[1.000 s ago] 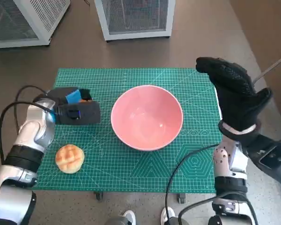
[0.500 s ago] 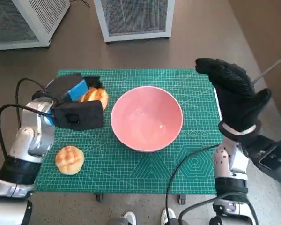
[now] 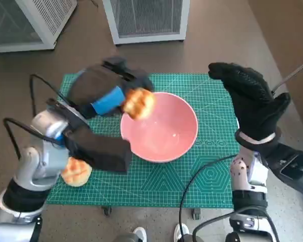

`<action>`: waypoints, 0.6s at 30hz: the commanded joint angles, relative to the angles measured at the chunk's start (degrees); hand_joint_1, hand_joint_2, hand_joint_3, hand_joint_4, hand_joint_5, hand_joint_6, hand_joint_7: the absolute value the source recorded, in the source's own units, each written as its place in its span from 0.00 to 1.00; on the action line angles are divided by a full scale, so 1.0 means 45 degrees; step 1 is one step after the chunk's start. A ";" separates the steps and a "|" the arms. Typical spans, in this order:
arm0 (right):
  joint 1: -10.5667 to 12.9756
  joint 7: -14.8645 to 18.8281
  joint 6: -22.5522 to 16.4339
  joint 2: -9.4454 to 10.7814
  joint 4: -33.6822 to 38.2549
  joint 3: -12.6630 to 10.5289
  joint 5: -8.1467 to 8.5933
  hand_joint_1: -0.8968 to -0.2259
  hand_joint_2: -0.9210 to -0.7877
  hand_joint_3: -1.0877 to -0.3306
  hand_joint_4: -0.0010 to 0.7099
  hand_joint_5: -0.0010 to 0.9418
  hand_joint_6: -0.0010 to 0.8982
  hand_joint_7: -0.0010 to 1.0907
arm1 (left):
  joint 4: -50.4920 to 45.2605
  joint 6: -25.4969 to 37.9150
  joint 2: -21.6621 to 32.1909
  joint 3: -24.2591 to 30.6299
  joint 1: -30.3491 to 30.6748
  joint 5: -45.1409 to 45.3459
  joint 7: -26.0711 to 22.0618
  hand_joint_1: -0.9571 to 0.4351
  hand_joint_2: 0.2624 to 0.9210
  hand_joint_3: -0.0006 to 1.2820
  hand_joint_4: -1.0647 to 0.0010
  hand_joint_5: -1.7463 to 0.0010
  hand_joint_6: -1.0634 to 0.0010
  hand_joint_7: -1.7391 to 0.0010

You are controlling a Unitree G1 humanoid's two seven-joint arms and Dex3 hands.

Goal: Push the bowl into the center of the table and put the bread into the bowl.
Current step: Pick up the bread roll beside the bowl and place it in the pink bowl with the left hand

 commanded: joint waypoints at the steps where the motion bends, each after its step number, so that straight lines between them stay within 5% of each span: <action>1: 0.0357 0.0038 0.0138 -0.0156 -0.0046 -0.0070 -0.0041 0.42 0.00 0.48 0.35 0.00 0.34 0.00 | 0.0405 -0.0296 -0.0254 -0.0368 -0.0364 0.0181 -0.0351 0.69 0.99 0.02 0.29 0.35 0.37 0.38; 18: 0.0497 -0.0267 0.0129 -0.0283 -0.0280 -0.0090 -0.0220 0.43 0.00 0.46 0.36 0.01 0.34 0.00 | 0.1746 -0.0296 -0.1072 -0.1056 -0.0686 0.0662 -0.1064 0.69 0.99 0.02 0.28 0.33 0.35 0.42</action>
